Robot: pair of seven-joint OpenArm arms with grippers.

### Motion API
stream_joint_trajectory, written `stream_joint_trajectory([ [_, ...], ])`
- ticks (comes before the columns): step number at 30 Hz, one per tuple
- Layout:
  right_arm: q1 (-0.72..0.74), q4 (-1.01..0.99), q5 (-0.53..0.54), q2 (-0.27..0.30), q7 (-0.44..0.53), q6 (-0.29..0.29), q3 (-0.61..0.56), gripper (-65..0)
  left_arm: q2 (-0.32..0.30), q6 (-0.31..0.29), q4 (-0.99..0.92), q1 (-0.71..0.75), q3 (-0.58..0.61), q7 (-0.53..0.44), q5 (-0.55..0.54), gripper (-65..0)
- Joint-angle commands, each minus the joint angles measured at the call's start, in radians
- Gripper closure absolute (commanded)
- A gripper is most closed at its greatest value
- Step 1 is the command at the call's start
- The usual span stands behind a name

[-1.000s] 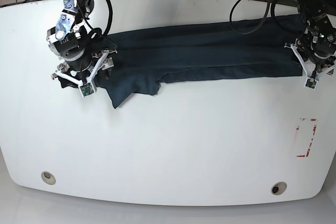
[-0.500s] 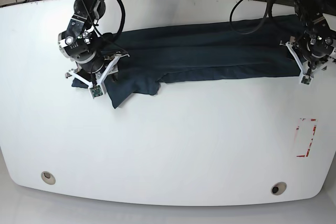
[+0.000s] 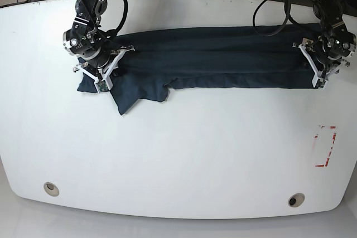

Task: Layout the t-shirt on the table in an organized manner, then fold the t-shirt properly
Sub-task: 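Lower the folded hem with both grippers and release the right gripper, then grasp the folded strip end with the right gripper and fold it inward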

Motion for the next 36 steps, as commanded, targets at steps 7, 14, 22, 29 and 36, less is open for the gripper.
stream_joint_trajectory([
  [7, 0.05, -0.057, 0.008, 0.05, 0.034, -0.001, 0.037, -4.1, 0.005, -0.009, -0.075, -0.092, 0.104, 0.028, 0.02, -33.9],
  [14, 0.084, 0.035, 0.0, 0.048, 0.004, -0.001, 0.054, -7.1, 0.0, -0.009, -0.071, -0.138, 0.107, 0.058, 0.021, -33.9],
  [22, 0.128, 0.104, -0.003, 0.05, -0.053, -0.001, 0.057, -30.0, -0.044, -0.009, -0.077, -0.152, 0.103, 0.058, 0.021, -33.9],
  [29, 0.173, 0.127, -0.001, 0.045, -0.056, -0.001, 0.057, -31.2, -0.047, -0.009, -0.034, -0.152, 0.09, 0.092, 0.02, -33.9],
  [36, 0.274, -0.025, 0.0, 0.043, -0.056, -0.001, 0.057, -31.4, -0.047, -0.009, 0.023, -0.152, 0.063, 0.116, 0.015, -33.9],
])
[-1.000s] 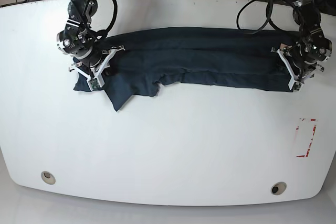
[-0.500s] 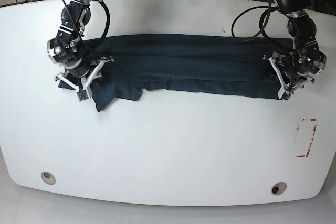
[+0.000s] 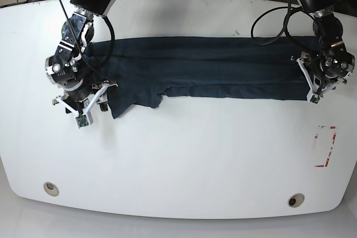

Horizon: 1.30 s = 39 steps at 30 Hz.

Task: Layout the t-shirt on the table in an organized manner, then fold the t-shirt properly
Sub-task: 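Grasp the folded strip end with the right gripper and fold it inward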

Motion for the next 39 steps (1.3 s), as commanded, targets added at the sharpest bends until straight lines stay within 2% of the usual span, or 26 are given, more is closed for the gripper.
stream_joint_trajectory([
  [1, 0.066, -0.091, 0.013, 0.003, 0.015, 0.001, 0.0, -31.4, -0.016, 0.002, 0.039, -0.018, -0.003, -0.006, -0.006, -33.9],
  [14, 0.175, -0.383, 0.011, 0.01, 0.122, 0.001, 0.0, -31.4, -0.016, 0.002, 0.049, -0.018, -0.009, -0.006, -0.007, -33.9],
  [20, 0.193, -0.453, 0.021, 0.022, 0.126, 0.001, -0.002, -31.4, -0.016, 0.002, 0.049, -0.018, -0.009, -0.006, -0.007, -33.9],
  [28, 0.186, -0.513, 0.021, 0.017, 0.182, 0.001, -0.003, -30.1, -0.014, 0.002, 0.049, -0.018, -0.009, -0.006, -0.007, -33.9],
  [29, 0.186, -0.518, 0.021, 0.017, 0.185, 0.001, -0.003, -29.2, -0.014, 0.002, 0.049, -0.018, -0.009, -0.006, -0.007, -33.9],
  [31, 0.178, -0.529, 0.021, 0.02, 0.187, 0.001, -0.003, -23.0, -0.014, 0.002, 0.049, -0.018, -0.009, -0.006, -0.007, -33.9],
  [33, 0.172, -0.527, 0.021, 0.02, 0.188, 0.001, -0.003, -13.6, -0.014, 0.002, 0.049, -0.018, -0.009, -0.006, -0.007, -33.9],
  [35, 0.169, -0.526, 0.021, 0.019, 0.187, 0.001, -0.005, -0.2, -0.014, 0.002, 0.049, -0.018, -0.009, -0.006, -0.007, -33.9],
  [39, 0.164, -0.5, 0.021, 0.017, 0.185, 0.001, -0.006, -1.1, -0.014, 0.002, 0.049, -0.018, -0.009, -0.006, -0.007, -33.9],
])
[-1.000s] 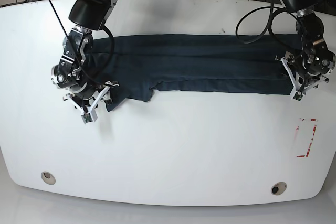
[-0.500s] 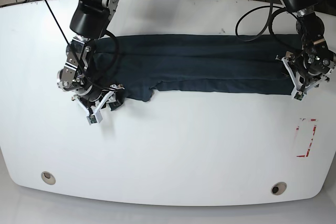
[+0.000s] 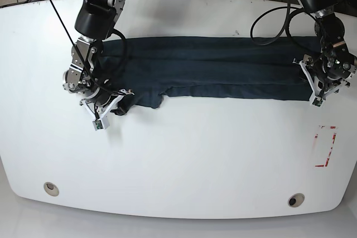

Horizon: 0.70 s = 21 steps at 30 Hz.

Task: Layout the t-shirt on the table in an organized manner, then fold the t-shirt properly
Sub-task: 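Grasp the folded strip end with the right gripper and fold it inward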

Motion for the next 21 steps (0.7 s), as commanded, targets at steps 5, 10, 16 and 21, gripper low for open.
stream_joint_trajectory([
  [5, -0.024, 0.145, -0.015, -0.038, -0.039, 0.001, -0.003, 0.0, -0.015, 0.002, 0.018, -0.015, -0.004, -0.009, -0.007, -33.9],
  [10, -0.062, 0.351, -0.015, -0.097, -0.162, 0.001, -0.003, 0.0, -0.013, 0.002, 0.018, -0.015, -0.003, -0.009, -0.007, -33.9],
  [16, -0.105, 0.601, -0.015, -0.173, -0.334, 0.001, -0.004, 0.0, -0.013, 0.002, 0.014, -0.015, -0.003, -0.009, -0.006, -33.9],
  [21, -0.141, 0.731, -0.015, -0.196, -0.459, 0.001, -0.058, 0.0, -0.013, 0.002, 0.012, -0.015, -0.001, -0.011, -0.006, -33.9],
])
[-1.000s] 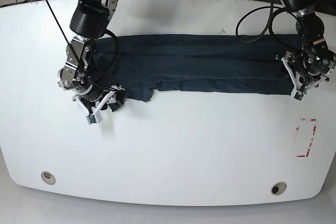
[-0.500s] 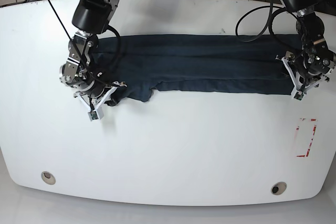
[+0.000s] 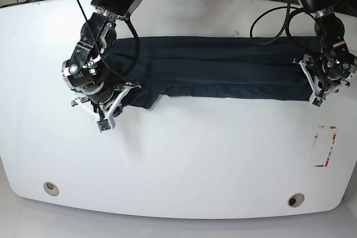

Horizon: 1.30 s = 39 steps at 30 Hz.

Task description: Layout the t-shirt on the table in an organized manner, then fold the t-shirt properly

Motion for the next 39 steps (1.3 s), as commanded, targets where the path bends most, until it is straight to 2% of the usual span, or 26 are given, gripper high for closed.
stream_joint_trajectory([
  [1, -0.028, 0.099, 0.005, -0.004, -0.071, -0.001, -0.059, 0.0, -0.013, 0.002, 0.014, -0.015, -0.001, -0.011, -0.006, -33.9],
  [6, -0.085, 0.154, 0.005, -0.004, -0.134, -0.001, -0.148, 0.0, -0.012, 0.002, 0.012, -0.015, -0.001, -0.011, -0.006, -33.9],
  [23, -0.241, 0.154, 0.005, -0.003, -0.14, -0.001, -0.341, -0.3, -0.01, 0.002, 0.012, -0.015, 0.0, -0.011, -0.006, -33.9],
  [27, -0.276, 0.154, 0.005, 0.01, -0.142, -0.001, -0.407, -6.7, -0.01, 0.002, 0.011, -0.015, 0.0, -0.012, -0.006, -33.9],
  [33, -0.328, 0.156, 0.005, 0.063, -0.142, -0.001, -0.541, -25.7, -0.01, 0.002, 0.011, -0.015, 0.0, -0.012, -0.006, -33.9],
  [36, -0.336, 0.168, 0.014, 0.077, -0.142, -0.001, -0.561, -29.5, -0.01, 0.002, 0.011, -0.015, 0.0, -0.012, -0.006, -33.9],
  [39, -0.338, 0.191, 0.054, 0.082, -0.142, -0.001, -0.541, -28.4, -0.01, 0.002, 0.011, -0.015, 0.0, -0.012, -0.006, -33.9],
])
